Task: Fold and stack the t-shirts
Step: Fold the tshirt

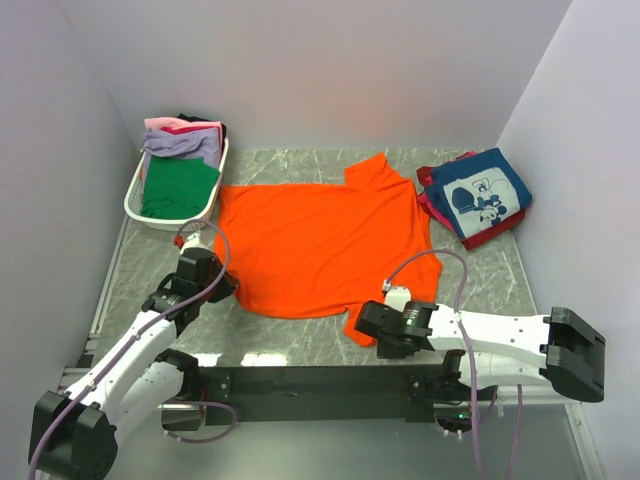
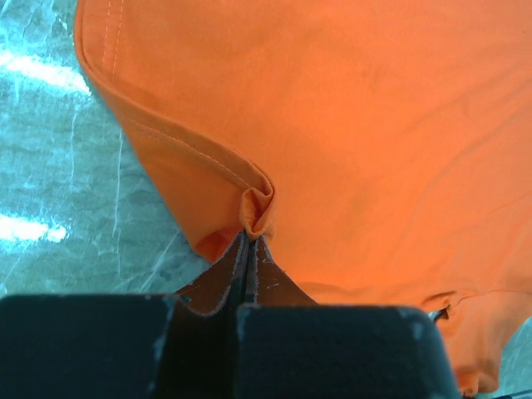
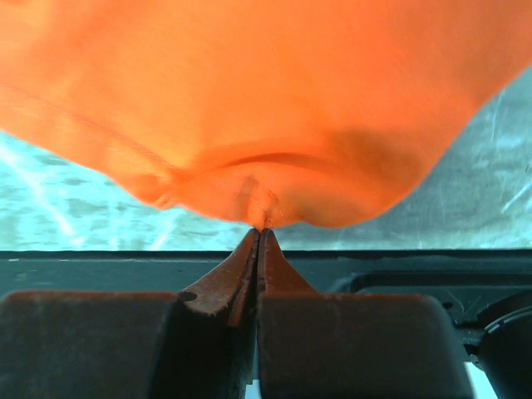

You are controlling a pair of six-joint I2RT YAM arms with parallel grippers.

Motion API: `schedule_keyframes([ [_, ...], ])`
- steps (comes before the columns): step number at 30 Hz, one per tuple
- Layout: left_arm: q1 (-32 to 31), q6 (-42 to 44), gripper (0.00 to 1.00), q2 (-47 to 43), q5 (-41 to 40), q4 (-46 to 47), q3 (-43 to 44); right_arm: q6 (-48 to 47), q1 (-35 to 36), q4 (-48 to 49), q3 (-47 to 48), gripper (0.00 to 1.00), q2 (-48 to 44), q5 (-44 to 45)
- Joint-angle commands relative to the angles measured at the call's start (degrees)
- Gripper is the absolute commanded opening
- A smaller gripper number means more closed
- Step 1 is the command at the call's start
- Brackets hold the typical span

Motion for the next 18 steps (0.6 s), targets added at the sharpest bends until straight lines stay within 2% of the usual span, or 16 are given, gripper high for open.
schedule_keyframes([
  [1, 0.20, -1.11, 0.01, -1.41, 1.11, -1.65, 3.39, -2.80, 0.34, 1.40, 3.82, 0.00, -0.40, 5.11],
  [8, 0.20, -3.12, 0.01, -2.02, 1.81, -5.07, 4.19, -5.96, 0.26, 2.98, 4.18, 0.00, -4.16, 5.46],
  [18, -0.50, -8.49, 0.01, -6.50, 1.11, -9.91, 3.66, -8.51, 0.34, -6.58, 6.37, 0.00, -15.06, 12.40],
])
